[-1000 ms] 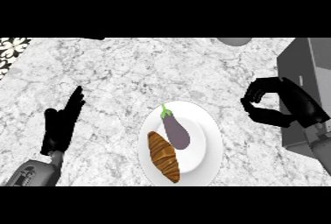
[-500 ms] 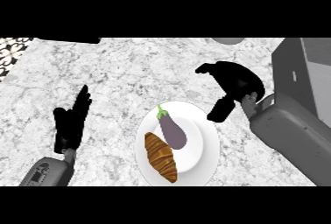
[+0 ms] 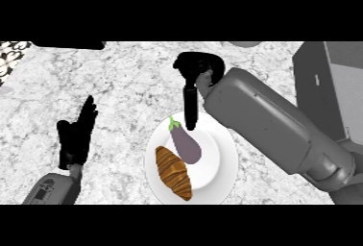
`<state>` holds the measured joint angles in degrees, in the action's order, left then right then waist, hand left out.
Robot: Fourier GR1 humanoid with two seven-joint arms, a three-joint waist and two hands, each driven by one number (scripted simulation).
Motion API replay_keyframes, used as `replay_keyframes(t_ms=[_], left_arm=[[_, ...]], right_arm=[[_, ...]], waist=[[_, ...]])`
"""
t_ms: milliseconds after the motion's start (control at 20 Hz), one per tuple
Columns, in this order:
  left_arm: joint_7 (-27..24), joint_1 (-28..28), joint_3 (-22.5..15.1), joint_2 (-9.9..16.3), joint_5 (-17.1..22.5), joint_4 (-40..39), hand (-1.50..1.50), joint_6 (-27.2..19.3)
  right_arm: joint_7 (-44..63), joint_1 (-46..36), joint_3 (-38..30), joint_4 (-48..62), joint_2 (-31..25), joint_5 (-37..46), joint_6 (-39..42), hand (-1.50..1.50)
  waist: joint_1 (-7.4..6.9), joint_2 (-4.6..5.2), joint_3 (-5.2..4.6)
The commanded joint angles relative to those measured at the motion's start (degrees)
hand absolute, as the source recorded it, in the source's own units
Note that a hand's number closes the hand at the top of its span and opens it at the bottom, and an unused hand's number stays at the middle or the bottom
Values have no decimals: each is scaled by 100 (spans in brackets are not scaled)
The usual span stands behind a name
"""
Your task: Pick the eggplant from the plate and place it in the cardboard box
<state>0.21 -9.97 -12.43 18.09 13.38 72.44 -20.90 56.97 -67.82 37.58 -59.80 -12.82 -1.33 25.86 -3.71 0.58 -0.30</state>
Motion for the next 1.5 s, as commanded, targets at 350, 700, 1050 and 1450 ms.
replay_keyframes(t_ms=[350,700,1050,1450], left_arm=[[45,132,68,49,-1,159,0,72],[-80,18,-30,-139,-158,-43,0,22],[-64,-86,67,-181,-106,-146,0,128],[-102,-146,126,-203,-195,-252,0,98]], right_arm=[[1040,-1086,420,2158,1263,-656,947,-150],[1146,-1163,1028,2727,1275,-1264,1091,-150],[1338,-1252,1493,2812,1277,-1879,888,-150],[1844,-1202,2155,2382,1277,-2425,581,-150]], waist=[[17,-29,16],[-89,15,7],[-121,27,6],[-17,-20,9]])
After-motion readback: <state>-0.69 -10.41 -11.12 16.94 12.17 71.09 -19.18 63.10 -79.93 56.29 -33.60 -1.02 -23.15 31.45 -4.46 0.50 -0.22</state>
